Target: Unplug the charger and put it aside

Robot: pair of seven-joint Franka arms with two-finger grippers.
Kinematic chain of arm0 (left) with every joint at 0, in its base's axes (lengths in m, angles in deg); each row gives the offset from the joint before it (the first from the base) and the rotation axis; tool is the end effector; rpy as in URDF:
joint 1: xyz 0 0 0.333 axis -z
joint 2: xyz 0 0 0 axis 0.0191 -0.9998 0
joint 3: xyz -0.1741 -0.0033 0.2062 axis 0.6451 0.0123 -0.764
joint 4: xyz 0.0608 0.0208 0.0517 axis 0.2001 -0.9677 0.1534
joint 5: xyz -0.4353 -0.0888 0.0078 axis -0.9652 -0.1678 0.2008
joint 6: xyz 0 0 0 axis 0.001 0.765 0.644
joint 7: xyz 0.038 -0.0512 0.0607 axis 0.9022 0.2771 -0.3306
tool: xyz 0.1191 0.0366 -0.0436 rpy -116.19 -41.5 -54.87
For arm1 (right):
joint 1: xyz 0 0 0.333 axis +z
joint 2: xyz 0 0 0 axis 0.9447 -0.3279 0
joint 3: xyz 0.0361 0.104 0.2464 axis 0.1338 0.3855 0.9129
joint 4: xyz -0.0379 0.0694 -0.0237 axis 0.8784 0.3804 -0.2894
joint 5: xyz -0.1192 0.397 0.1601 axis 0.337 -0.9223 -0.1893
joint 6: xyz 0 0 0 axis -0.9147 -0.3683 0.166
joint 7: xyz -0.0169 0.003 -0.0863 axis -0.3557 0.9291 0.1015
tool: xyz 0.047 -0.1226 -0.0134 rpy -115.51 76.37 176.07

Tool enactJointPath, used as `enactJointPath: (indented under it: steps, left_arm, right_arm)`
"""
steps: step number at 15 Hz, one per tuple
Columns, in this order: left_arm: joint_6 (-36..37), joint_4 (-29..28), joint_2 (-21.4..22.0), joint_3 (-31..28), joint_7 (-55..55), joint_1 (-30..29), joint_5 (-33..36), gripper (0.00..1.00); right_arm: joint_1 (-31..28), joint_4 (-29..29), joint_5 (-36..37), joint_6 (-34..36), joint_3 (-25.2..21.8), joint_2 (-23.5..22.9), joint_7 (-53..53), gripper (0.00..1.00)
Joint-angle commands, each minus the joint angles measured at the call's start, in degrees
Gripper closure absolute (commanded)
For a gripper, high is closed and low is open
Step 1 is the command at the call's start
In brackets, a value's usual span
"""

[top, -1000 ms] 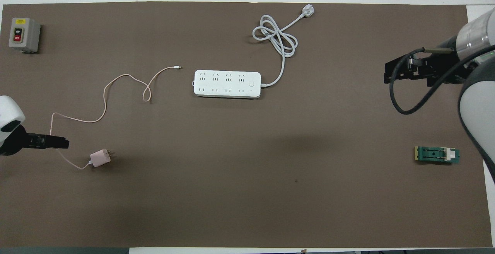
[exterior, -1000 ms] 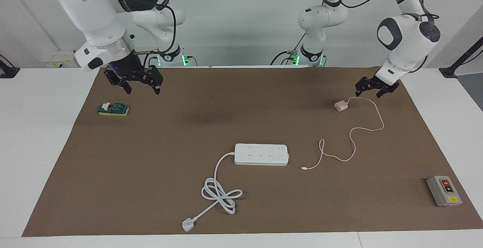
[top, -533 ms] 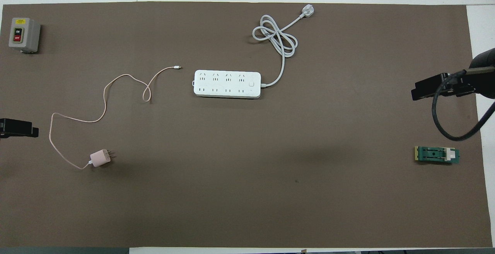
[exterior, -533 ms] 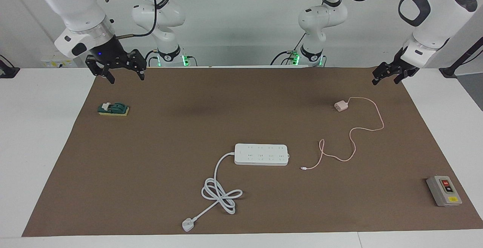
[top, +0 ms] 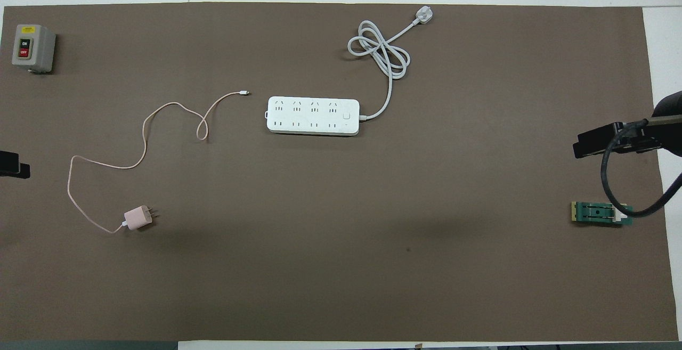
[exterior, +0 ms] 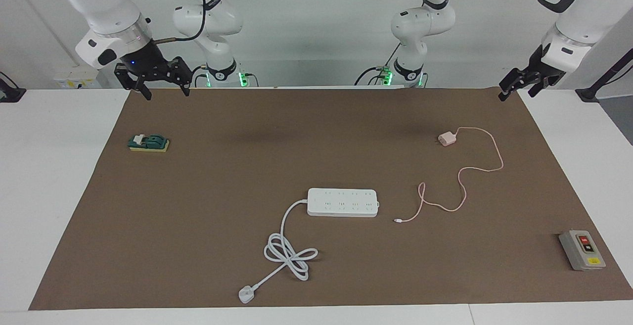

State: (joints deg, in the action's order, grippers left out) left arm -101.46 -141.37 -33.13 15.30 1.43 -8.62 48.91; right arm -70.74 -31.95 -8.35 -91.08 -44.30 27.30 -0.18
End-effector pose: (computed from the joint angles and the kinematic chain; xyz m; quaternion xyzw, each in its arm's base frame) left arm 0.5637 0.0777 0.5137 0.9985 0.0388 -0.0367 0.0127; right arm 0.5823 0.0124 0.5533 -0.9989 -0.0311 0.0340 0.0083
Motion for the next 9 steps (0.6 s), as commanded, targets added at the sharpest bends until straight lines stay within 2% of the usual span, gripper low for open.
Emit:
enactJointPath:
  steps: [1, 6, 9]
  left_arm:
    - [4.06, 7.87, -5.2, -0.14, -1.08, 1.8, 1.2, 0.0]
    - [-4.09, 7.27, -5.47, -0.05, -1.08, 2.77, 0.68, 0.0]
    - [-4.11, 6.48, -5.21, -0.14, -1.08, 2.5, 0.68, 0.0]
  right_arm:
    - [-0.55, -1.35, 3.75, -1.18, 1.6, 1.0, 0.0, 0.0]
    - [-0.99, -1.35, 3.58, 0.13, 1.68, 1.0, 0.52, 0.0]
    - [-1.0, -1.35, 3.49, 0.49, 1.69, 1.18, 0.44, 0.0]
